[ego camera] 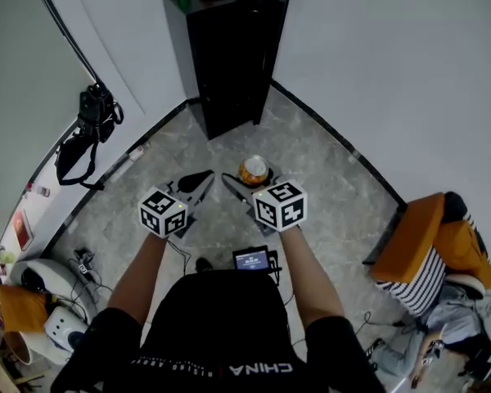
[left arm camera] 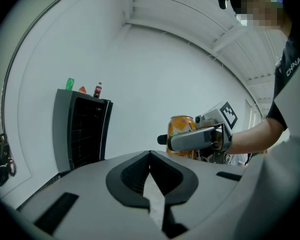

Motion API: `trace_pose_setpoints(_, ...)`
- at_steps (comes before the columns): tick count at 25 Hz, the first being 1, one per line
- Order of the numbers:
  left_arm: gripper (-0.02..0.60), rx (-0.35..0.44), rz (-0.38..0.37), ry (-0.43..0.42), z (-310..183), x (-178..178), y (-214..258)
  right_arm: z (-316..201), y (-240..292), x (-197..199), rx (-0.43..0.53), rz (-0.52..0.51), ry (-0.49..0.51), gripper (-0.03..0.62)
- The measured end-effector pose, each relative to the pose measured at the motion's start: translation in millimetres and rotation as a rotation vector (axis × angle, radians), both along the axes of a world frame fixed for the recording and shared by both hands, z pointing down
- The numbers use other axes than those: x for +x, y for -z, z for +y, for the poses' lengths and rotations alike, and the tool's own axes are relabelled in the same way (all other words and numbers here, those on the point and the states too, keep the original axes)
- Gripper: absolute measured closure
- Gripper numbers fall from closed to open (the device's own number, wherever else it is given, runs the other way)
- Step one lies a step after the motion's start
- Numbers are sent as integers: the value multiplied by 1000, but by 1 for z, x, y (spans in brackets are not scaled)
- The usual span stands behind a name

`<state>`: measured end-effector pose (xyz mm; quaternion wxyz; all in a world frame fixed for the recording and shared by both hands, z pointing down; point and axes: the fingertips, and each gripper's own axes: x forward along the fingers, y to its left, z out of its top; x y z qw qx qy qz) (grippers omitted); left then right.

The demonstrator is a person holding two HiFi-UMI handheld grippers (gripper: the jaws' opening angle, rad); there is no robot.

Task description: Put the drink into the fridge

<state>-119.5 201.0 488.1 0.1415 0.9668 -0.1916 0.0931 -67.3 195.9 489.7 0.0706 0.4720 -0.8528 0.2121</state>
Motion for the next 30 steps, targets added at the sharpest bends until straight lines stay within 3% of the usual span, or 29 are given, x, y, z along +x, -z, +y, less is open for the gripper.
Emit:
trace_pose_setpoints(15,569,-36,-19,6,2,23,-19,10,-14,31,-34,-34,-20,250)
trace_pose_setpoints(21,569,-80,29,26,-4,37,-17,10,-17,51,-42,-34,-25,250)
trace_pose_setpoints(30,569,-58,-22,20,-8,76,-27,2,-25,90,-53,-56,-10,250)
